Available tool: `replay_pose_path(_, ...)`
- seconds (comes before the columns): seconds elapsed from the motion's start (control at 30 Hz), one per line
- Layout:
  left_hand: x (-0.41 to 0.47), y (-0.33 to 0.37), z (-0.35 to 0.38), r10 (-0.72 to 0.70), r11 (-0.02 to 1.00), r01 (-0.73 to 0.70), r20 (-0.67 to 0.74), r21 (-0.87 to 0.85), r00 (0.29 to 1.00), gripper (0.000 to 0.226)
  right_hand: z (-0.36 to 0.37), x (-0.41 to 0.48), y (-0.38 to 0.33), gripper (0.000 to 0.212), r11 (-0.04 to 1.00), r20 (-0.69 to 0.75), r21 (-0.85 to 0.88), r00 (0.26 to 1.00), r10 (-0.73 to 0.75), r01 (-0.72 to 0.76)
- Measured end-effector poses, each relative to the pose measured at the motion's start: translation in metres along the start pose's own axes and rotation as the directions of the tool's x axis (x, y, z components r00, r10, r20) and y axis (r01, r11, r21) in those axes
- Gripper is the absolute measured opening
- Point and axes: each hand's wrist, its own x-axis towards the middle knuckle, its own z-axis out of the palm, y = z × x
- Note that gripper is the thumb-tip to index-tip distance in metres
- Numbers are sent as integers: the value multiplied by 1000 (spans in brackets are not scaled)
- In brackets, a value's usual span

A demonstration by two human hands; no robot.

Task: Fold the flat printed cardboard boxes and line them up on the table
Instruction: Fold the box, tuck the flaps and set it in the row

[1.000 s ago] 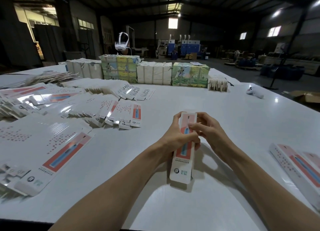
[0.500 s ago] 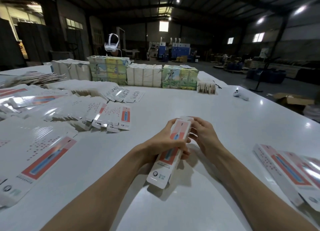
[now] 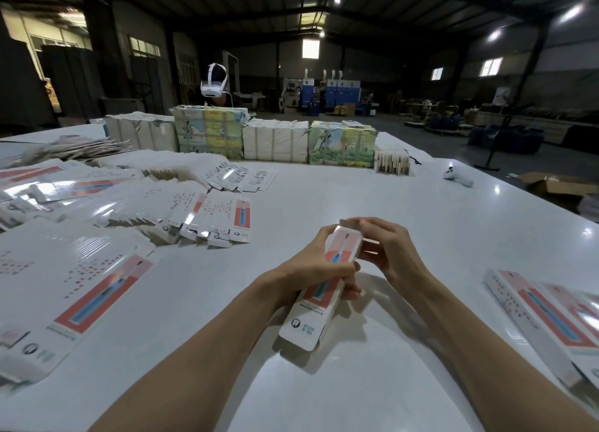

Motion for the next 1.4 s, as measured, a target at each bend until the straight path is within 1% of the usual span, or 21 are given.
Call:
replay_pose_path(0.07, 0, 0, 1, -3, 1000, 4, -9, 22, 1000, 86, 2, 1, -2, 37, 994, -7, 83, 998, 69, -68)
replay_pose_path(0.1, 0, 0, 1, 0, 1000, 0, -5, 23, 1000, 85, 2, 2, -2, 37, 990, -16, 105, 996, 93, -90)
replay_pose_path(0.2, -2, 0, 3, -6, 1000, 6, 6, 10, 1000, 86, -2, 2, -1, 24, 979, -28, 154, 990, 141, -135)
replay_pose_path(0.27, -2, 1, 4, -8, 998, 9, -10, 62, 1000, 88, -4, 4, -1, 18, 969, -51, 188, 984, 171, -159)
replay_pose_path(0.33, -1, 1, 4, -8, 993, 10, -18, 120, 1000, 90, -4, 4, -1, 16, 963, -79, 200, 976, 201, -182)
replay_pose_path(0.43, -2, 2, 5, -7, 998, 6, 16, 61, 1000, 94, -4, 4, -2, 17, 963, -103, 189, 971, 216, -194)
replay_pose_path(0.5, -2, 2, 6, 11, 998, -11, 14, 56, 1000, 98, -4, 3, -2, 18, 964, -110, 179, 970, 217, -195)
replay_pose_path(0.6, -2, 3, 6, 42, 995, -43, 11, 88, 999, 98, -4, 2, -3, 20, 968, -105, 171, 973, 205, -185)
replay_pose_path(0.73, -2, 3, 5, 29, 991, -27, -13, 129, 999, 93, -6, 2, -4, 22, 969, -63, 170, 979, 195, -181)
replay_pose_path(0.87, -3, 3, 4, 12, 998, -12, -11, 62, 1000, 88, -4, 1, -6, 23, 968, -3, 177, 983, 183, -180)
replay_pose_path(0.93, -3, 3, 2, 10, 999, -7, -50, 51, 999, 88, 1, -1, -6, 23, 972, 25, 174, 988, 154, -156)
replay_pose_path(1.1, -3, 3, 0, 8, 997, 3, -144, 80, 990, 91, 13, -4, 3, 20, 1000, -71, 26, 997, 6, -4)
replay_pose_path(1.17, -2, 3, 0, 3, 998, 6, -141, 61, 990, 90, 13, -3, 4, 18, 999, -86, -11, 996, -31, 30)
replay_pose_path(1.4, -6, 3, 1, 3, 998, -8, -84, -57, 996, 84, 10, -3, 7, 17, 998, -80, -37, 995, -59, 56)
